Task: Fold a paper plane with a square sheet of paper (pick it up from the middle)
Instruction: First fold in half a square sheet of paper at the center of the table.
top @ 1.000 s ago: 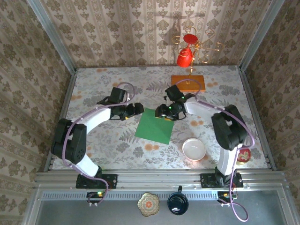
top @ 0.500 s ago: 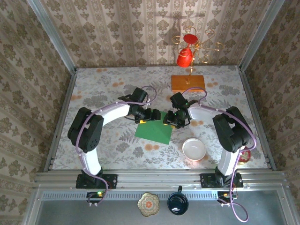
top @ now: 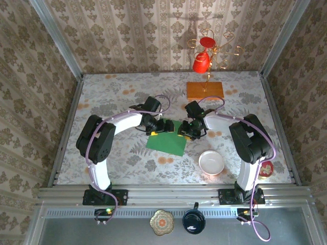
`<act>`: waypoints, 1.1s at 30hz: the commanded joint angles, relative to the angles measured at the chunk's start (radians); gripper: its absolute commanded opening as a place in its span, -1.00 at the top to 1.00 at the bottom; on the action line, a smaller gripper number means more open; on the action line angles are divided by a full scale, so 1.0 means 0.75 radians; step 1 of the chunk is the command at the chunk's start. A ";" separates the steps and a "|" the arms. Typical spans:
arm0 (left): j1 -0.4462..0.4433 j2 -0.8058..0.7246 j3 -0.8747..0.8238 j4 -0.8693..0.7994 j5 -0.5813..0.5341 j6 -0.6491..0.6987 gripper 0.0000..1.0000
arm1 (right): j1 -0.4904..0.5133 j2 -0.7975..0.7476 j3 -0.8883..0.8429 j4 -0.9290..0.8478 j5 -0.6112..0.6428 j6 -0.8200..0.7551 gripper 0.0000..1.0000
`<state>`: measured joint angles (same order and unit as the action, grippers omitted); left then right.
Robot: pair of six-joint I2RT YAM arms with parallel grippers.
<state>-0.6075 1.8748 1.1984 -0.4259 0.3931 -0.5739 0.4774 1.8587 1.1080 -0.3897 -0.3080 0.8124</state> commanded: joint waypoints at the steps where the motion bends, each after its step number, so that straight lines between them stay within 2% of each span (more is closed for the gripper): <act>1: 0.020 0.003 -0.043 0.006 -0.014 -0.039 -0.84 | -0.009 0.069 0.011 -0.009 0.011 0.001 0.20; 16: 0.092 -0.059 -0.193 0.177 0.072 -0.155 -0.85 | 0.002 0.222 0.144 0.078 -0.138 -0.022 0.31; 24: 0.102 -0.082 -0.202 0.169 0.060 -0.137 -0.83 | 0.010 0.253 0.171 0.115 -0.202 -0.016 0.37; 29: 0.103 -0.082 -0.196 0.168 0.059 -0.127 -0.73 | 0.024 0.255 0.157 0.124 -0.241 -0.013 0.38; 33: 0.104 -0.087 -0.191 0.165 0.045 -0.117 -0.56 | 0.028 0.238 0.133 0.148 -0.278 -0.003 0.38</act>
<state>-0.5388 1.8214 1.0706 -0.2661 0.4488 -0.6724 0.4885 2.0113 1.2354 -0.2489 -0.4900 0.8082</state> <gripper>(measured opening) 0.787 0.309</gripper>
